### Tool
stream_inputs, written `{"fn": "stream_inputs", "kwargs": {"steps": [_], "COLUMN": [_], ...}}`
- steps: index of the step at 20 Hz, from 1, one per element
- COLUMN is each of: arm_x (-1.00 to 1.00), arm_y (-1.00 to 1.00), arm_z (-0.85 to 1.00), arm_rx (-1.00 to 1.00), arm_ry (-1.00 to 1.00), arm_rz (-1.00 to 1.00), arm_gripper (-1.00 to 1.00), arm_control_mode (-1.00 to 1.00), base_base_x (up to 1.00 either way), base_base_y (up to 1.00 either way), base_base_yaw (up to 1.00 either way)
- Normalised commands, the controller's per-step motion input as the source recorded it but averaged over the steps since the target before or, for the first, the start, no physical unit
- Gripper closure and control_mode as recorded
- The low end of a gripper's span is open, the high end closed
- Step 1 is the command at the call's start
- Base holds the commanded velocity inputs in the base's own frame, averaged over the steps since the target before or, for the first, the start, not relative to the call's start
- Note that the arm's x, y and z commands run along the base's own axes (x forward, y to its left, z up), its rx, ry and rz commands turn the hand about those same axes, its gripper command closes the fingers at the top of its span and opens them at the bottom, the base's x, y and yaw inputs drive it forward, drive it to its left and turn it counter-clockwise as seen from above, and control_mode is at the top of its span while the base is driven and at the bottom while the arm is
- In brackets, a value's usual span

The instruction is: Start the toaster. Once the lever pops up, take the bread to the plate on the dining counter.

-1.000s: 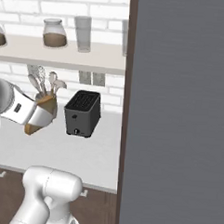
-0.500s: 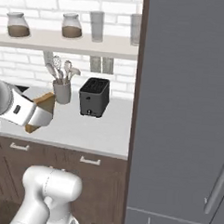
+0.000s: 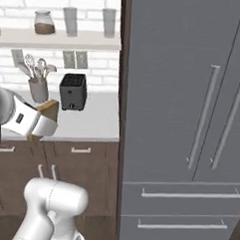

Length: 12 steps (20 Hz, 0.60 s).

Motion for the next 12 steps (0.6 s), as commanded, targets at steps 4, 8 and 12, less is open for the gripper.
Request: {"fn": "stream_inputs", "kwargs": {"steps": [4, 8, 12], "arm_x": [0.0, 0.0, 0.0], "arm_y": [0.0, 0.0, 0.0], "arm_z": [0.0, 0.0, 0.0], "arm_rx": [0.0, 0.0, 0.0], "arm_ry": [0.0, 0.0, 0.0], "arm_rz": [0.0, 0.0, 0.0], "arm_gripper": [1.0, 1.0, 1.0], "arm_control_mode": [1.0, 1.0, 1.0], "base_base_x": [-0.36, -0.52, -0.29], "base_base_y": [0.12, 0.05, -0.03], "base_base_yaw": [-0.84, -0.84, -0.82]}}
